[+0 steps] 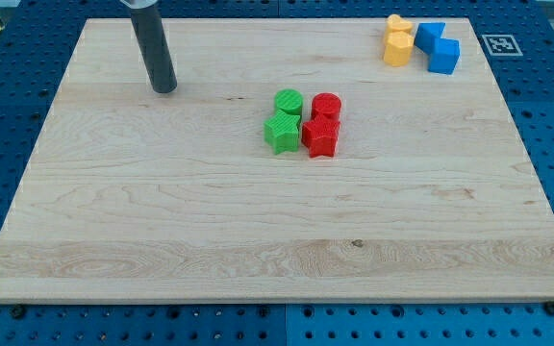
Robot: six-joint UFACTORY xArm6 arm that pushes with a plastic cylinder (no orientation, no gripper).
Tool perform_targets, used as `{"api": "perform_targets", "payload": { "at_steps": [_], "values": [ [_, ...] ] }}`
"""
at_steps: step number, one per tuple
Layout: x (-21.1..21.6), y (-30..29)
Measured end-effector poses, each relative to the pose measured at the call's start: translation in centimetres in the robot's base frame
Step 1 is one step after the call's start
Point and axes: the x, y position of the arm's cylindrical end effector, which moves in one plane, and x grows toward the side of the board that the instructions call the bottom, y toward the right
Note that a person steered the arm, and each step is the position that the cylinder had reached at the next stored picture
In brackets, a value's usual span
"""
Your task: Move the green circle diagonal top left to the green star
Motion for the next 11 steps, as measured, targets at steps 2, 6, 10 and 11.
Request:
{"api": "perform_targets", "payload": {
  "at_steps": [2, 6, 10, 11],
  "values": [
    [1.5, 8.4],
    [1.7, 10.3],
    [1.7, 13.0],
    [1.7, 13.8]
  ]
}}
